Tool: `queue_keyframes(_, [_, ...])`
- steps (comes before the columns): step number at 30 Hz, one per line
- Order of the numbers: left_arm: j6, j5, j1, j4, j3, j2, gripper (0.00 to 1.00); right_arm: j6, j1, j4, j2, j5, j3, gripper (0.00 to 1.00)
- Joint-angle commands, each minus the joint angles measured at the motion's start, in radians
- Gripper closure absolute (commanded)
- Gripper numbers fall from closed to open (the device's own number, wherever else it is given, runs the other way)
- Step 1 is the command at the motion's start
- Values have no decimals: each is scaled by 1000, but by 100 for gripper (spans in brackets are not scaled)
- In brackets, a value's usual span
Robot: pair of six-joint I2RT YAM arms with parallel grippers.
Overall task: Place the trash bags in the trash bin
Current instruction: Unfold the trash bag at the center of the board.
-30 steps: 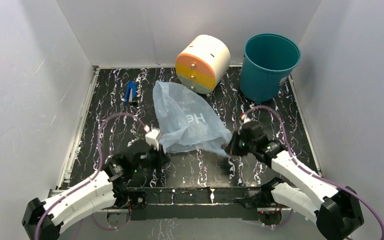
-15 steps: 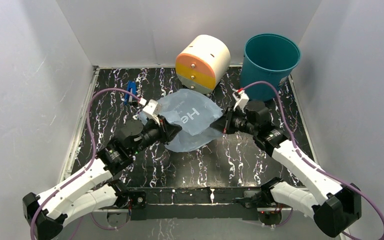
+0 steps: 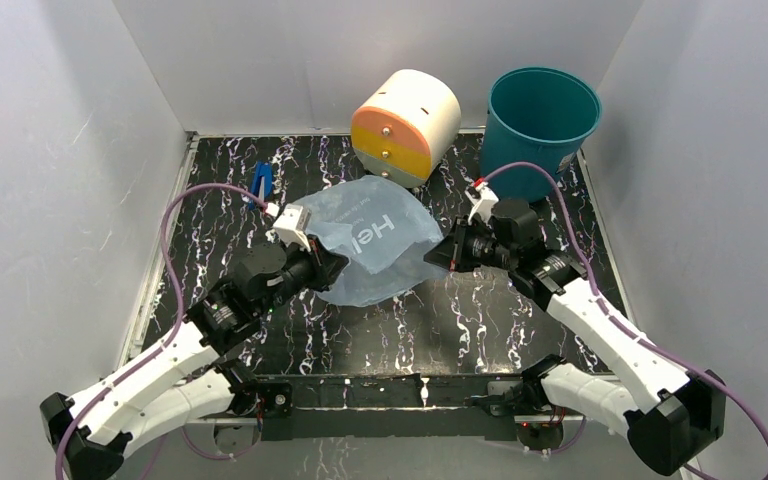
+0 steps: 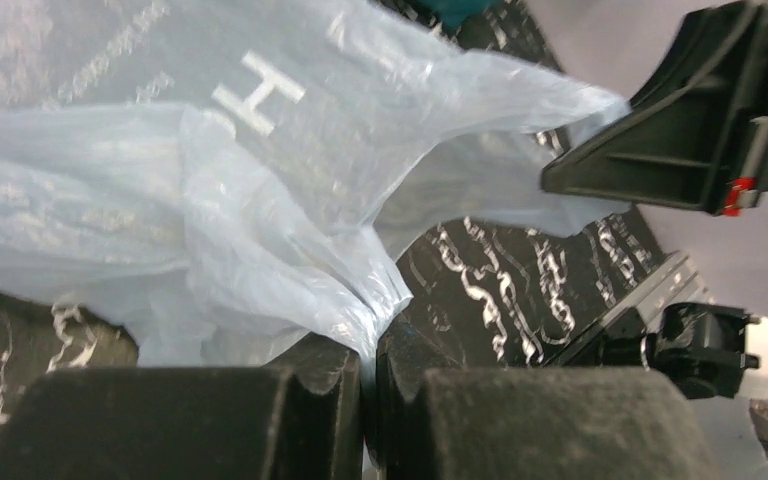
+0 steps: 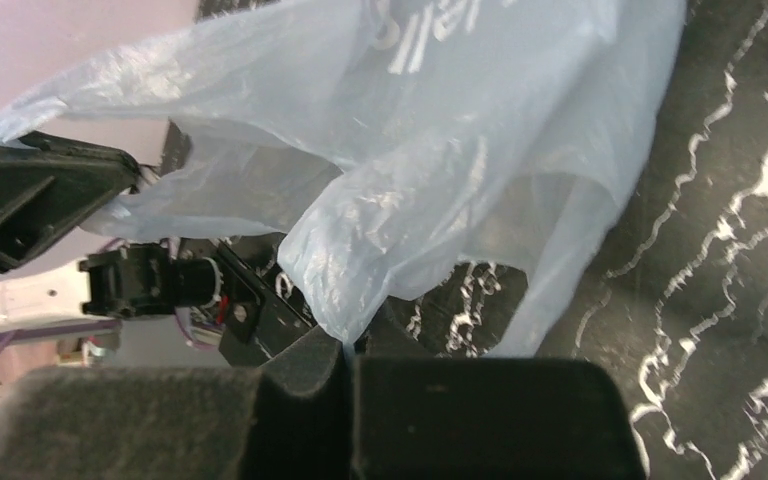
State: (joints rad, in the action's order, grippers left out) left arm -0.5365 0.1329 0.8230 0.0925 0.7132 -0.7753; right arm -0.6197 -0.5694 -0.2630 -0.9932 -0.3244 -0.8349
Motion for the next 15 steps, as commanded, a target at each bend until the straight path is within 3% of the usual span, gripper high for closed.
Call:
queue_keyframes(1, [-45,24,1,167,-10,18,97,89,2,-179,16,59,-51,97])
queue_keyframes(4, [-100,-21,1,169,-23,34,98,117,2,-254,-2,58,-115,99])
queue_keyframes(11, [-105,-36,1,156,-24,87,96,189,2,-237,-33,-17,-207,99])
queue_keyframes(15, [-122,-85,1,130,-29,69,96,200,2,-347,-79,69,-283,99])
